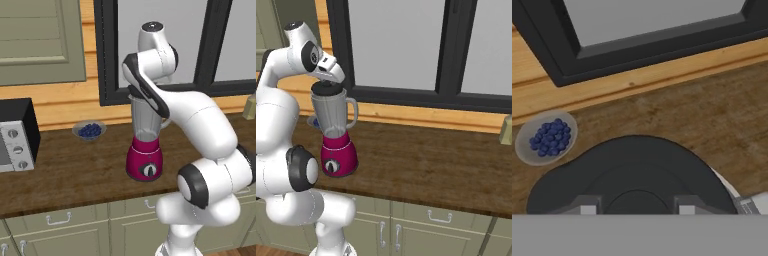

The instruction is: Close the lid blender by securely placing the lid on top.

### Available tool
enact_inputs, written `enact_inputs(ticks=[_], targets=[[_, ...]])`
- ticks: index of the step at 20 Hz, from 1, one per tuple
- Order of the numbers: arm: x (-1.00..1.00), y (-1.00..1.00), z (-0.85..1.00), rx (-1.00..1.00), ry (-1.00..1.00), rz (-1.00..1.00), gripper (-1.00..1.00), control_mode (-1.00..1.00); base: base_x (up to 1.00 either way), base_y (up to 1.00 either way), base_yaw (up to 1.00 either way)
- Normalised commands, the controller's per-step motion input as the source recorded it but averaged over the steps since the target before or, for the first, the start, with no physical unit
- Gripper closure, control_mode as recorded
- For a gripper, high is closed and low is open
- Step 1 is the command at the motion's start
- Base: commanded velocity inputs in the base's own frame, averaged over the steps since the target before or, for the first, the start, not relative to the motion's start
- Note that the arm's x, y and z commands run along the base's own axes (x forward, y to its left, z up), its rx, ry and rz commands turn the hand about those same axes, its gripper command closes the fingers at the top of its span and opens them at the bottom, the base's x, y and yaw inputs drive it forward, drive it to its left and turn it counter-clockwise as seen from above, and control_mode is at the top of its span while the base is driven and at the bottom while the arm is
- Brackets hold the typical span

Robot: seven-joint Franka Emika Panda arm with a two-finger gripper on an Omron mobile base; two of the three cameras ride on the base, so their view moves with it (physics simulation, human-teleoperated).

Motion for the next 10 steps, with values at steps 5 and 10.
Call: enact_inputs(ticks=[5,10], targets=[[0.08,-0.08,-0.01,0.0,0.0,-0.07,1.0,-1.0,0.0,0.0,0.0],[0.0,-0.12,0.0,0.0,0.0,-0.06,1.0,-1.0,0.0,0.0,0.0]])
